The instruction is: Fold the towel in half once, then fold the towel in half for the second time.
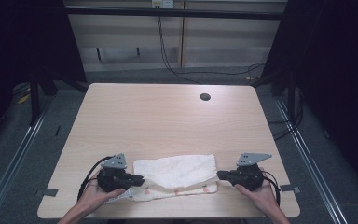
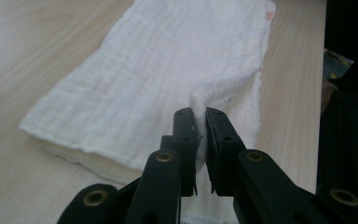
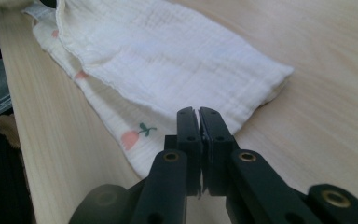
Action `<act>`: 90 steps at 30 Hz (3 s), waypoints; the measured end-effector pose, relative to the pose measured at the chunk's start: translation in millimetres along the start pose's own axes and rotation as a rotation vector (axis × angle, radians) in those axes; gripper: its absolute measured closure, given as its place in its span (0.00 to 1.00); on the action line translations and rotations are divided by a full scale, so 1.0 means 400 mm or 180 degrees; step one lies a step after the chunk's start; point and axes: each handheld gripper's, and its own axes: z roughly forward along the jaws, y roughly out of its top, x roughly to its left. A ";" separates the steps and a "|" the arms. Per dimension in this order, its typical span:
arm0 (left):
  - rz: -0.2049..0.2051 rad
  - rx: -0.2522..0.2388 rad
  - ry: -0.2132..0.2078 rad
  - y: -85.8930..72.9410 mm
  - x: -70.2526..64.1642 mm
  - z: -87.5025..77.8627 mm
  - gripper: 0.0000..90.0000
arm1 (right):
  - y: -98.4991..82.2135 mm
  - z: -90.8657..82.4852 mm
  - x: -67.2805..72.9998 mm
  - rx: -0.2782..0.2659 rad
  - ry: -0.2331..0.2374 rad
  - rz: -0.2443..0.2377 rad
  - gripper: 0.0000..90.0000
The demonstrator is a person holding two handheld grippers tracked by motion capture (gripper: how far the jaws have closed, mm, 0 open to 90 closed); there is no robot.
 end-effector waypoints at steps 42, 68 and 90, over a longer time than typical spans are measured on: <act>0.0007 0.0158 0.0278 0.013 0.054 0.051 0.82 | 0.054 0.142 0.001 0.0332 -0.0021 -0.0122 0.66; -0.0116 0.0014 0.0218 0.087 0.053 0.106 0.61 | 0.011 0.063 -0.054 0.0329 -0.0348 0.0035 0.84; -0.0323 -0.0030 0.0363 0.129 0.136 0.053 0.49 | 0.118 0.157 0.110 0.0178 0.0328 -0.0223 0.62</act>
